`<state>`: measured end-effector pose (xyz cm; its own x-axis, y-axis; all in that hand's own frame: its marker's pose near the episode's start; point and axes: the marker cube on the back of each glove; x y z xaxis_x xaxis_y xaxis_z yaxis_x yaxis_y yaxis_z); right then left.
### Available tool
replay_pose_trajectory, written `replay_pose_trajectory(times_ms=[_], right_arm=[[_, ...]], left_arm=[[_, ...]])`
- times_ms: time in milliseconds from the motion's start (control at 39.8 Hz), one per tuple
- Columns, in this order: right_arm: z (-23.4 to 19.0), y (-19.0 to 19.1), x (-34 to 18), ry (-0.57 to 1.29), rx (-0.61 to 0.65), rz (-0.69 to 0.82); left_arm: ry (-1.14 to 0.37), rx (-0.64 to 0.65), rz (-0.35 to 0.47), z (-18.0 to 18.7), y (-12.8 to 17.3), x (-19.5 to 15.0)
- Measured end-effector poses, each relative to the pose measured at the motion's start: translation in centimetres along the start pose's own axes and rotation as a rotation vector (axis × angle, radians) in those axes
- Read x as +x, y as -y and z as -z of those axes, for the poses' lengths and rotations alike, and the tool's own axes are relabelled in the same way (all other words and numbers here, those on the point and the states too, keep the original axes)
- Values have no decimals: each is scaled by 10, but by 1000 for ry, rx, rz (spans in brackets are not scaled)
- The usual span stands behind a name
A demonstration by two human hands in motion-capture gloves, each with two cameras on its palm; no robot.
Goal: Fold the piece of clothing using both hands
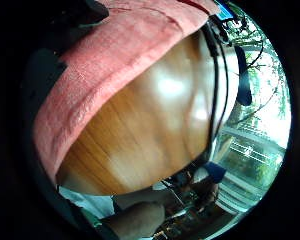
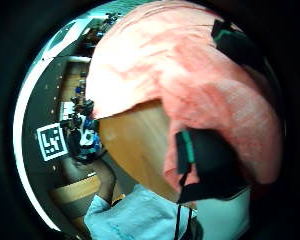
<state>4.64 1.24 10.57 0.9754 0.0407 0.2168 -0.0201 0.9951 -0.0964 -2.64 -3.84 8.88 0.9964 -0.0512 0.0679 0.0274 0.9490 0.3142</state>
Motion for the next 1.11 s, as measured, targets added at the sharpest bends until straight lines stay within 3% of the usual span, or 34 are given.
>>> replay_pose_trajectory(times_ms=[75, 226, 302, 402, 528, 654, 754, 829, 930, 1106], right_arm=[[4, 3, 0, 63, 90, -5], [23, 7, 8, 125, 235, 57], [45, -10, 9, 68, 179, 116], [83, -42, 3, -54, 28, 200], [129, -39, 4, -167, -129, 287], [180, 19, -4, -150, -115, 260], [199, 78, -17, -182, -30, 222], [187, 133, -21, -158, 29, 214], [164, 199, -21, -65, 124, 173], [125, 264, -17, -120, 267, 89]], left_arm=[[-10, -20, 21, -2, -17, 3], [-77, 103, 5, 26, -19, -2], [-78, 126, -60, 61, -27, -6], [90, 203, -172, 108, -26, -26], [-7, -26, -296, 125, -37, -23], [-31, -159, -334, 125, 2, -34], [-62, -214, -301, 120, 50, -40], [-37, -236, -240, 113, 89, -44], [-7, -295, -181, 75, 141, -47], [-39, -377, -130, 7, 192, -46]])
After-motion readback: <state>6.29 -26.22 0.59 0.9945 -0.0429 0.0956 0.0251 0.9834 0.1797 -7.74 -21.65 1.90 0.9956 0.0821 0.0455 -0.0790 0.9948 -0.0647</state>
